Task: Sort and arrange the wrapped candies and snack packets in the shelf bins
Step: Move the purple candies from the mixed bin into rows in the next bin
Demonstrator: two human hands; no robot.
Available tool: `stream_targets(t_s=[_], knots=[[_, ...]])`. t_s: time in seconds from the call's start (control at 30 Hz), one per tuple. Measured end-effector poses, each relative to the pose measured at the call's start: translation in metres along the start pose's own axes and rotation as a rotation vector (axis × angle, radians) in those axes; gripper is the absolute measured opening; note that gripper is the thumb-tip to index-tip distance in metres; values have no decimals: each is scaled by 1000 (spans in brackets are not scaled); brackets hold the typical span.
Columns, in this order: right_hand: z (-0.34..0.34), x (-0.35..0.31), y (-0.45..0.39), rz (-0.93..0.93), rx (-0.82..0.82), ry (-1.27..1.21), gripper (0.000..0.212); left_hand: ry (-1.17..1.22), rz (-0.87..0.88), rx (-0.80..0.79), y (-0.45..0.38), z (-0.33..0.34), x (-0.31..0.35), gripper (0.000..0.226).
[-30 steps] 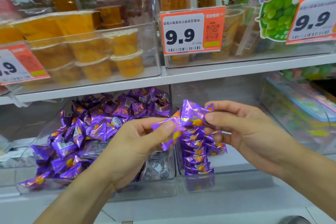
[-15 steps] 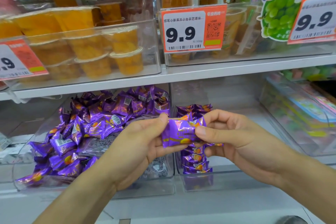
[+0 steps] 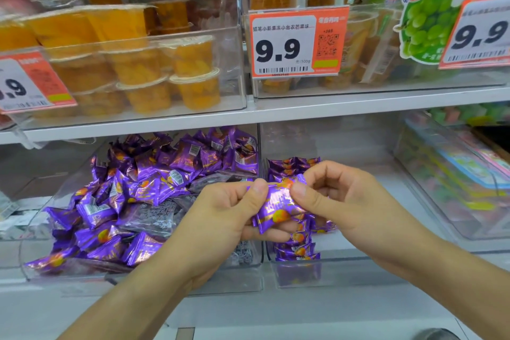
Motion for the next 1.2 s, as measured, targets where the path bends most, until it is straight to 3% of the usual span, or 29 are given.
stream_targets(t_s=[0.07,0.17,0.27,0.37,0.53,0.67,0.77,0.97,1.2], knots=[[-5,0,-1,-59,-51,67,35,-60,30,6,1,1,1,40],[-14,2,-3,-81,-167,153,63,-165,97,6,3,4,-1,35],[-13,0,0,-127,-250,248,55,-380,161,36,4,5,-4,34],[-9,-1,3,-143,-230,283,45,-649,261,140,6,0,0,32],[-14,3,-2,-164,-203,324,37,-608,337,209,5,-6,2,48],[-40,12,-14,-140,-99,404,38,-723,373,305,3,-15,0,36],[-67,30,-23,-75,-32,642,39,-793,269,277,-3,-27,-10,32],[-65,69,-25,66,-284,898,37,-670,198,225,-8,-32,-33,38],[-49,91,-32,92,-284,981,38,-674,182,208,-12,-35,-38,33]])
Point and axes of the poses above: each hand's wrist, its own y-axis away from the middle knuckle, its own z-axis out of the palm, x = y × z, the point moved 2 cm from there along -y, towards the middle knuckle, and after that the axes turned 13 degrees about y, right-handed, at the moved point
